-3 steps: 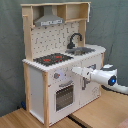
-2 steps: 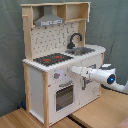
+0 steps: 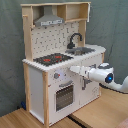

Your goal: Play with the kitchen

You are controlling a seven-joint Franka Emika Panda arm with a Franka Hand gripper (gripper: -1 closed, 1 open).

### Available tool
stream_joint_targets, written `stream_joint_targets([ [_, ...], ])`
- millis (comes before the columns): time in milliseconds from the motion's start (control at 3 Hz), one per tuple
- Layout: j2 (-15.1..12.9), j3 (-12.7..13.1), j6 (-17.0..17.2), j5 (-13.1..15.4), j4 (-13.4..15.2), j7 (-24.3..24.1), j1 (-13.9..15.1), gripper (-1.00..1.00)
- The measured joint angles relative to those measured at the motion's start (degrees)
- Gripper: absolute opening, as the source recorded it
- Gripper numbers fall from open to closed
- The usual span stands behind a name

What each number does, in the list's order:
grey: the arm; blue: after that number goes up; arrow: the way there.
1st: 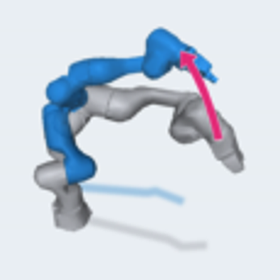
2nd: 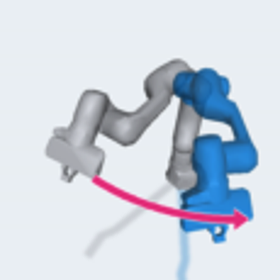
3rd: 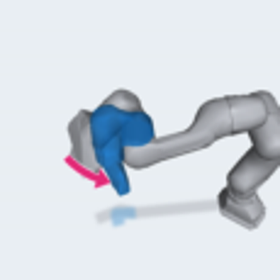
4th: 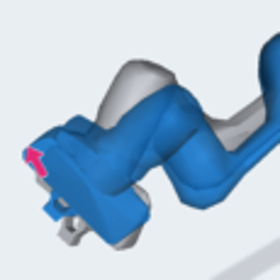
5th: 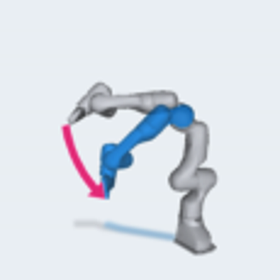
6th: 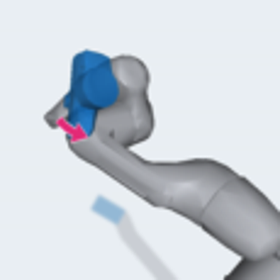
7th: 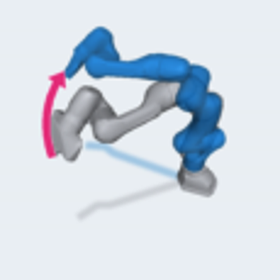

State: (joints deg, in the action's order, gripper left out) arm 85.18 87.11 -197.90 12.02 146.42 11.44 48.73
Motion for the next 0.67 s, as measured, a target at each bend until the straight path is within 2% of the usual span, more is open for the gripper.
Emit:
stream_joint_targets([
  [333, -0.1, 2.1, 0.0, -0.3, -0.3, -1.6, 0.0, -1.00],
  [667, -0.1, 2.1, 0.0, -0.4, -0.5, -3.1, 0.0, -1.00],
])
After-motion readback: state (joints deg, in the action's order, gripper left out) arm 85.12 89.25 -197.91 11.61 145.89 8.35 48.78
